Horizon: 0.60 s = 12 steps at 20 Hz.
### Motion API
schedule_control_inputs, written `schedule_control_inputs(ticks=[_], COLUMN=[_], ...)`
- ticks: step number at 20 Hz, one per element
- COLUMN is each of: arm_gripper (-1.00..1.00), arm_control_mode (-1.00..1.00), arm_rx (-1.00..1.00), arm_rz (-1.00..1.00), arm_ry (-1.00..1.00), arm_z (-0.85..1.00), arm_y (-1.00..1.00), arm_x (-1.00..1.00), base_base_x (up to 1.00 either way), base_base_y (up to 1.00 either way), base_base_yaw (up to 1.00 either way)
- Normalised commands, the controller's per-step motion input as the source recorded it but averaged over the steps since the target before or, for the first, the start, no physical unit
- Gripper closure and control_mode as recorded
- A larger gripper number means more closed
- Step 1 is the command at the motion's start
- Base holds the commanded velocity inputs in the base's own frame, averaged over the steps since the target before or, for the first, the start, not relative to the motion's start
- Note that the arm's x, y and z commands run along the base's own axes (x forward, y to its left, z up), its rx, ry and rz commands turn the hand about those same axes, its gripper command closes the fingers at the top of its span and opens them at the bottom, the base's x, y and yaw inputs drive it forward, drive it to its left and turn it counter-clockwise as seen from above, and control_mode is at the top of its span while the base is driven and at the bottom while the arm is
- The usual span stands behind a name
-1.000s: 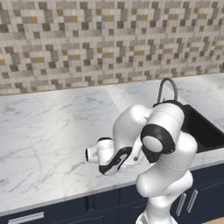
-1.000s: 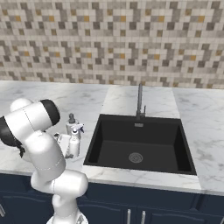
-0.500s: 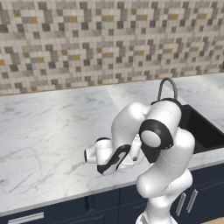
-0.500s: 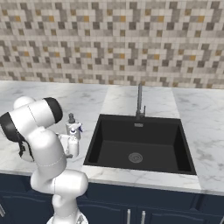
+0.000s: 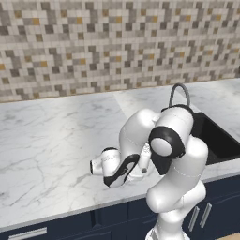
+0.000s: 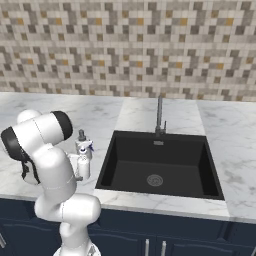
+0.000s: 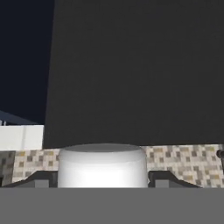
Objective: Locate and retrieve the spray and soap dispenser from the cabinet. Place them next to the sink.
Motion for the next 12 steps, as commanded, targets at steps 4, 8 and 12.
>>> schedule_control_inputs(ticks=[4,8,12], arm_gripper=[-1.0,-1.0,-1.0], arm_control_mode=[-1.0,-1.0,-1.0], arm_rx=[0.01,0.0,0.0], arm_rz=[0.0,0.0,0.0], arm_ry=[0.0,0.0,0.0], arm_z=[-0.16,-0.01,0.0], arm_y=[0.01,0.0,0.0], arm_x=[-0.05,-0.15,-0.23], base_base_x=[0.0,0.0,0.0], base_base_y=[0.0,0.0,0.0], base_base_yaw=[0.0,0.0,0.0])
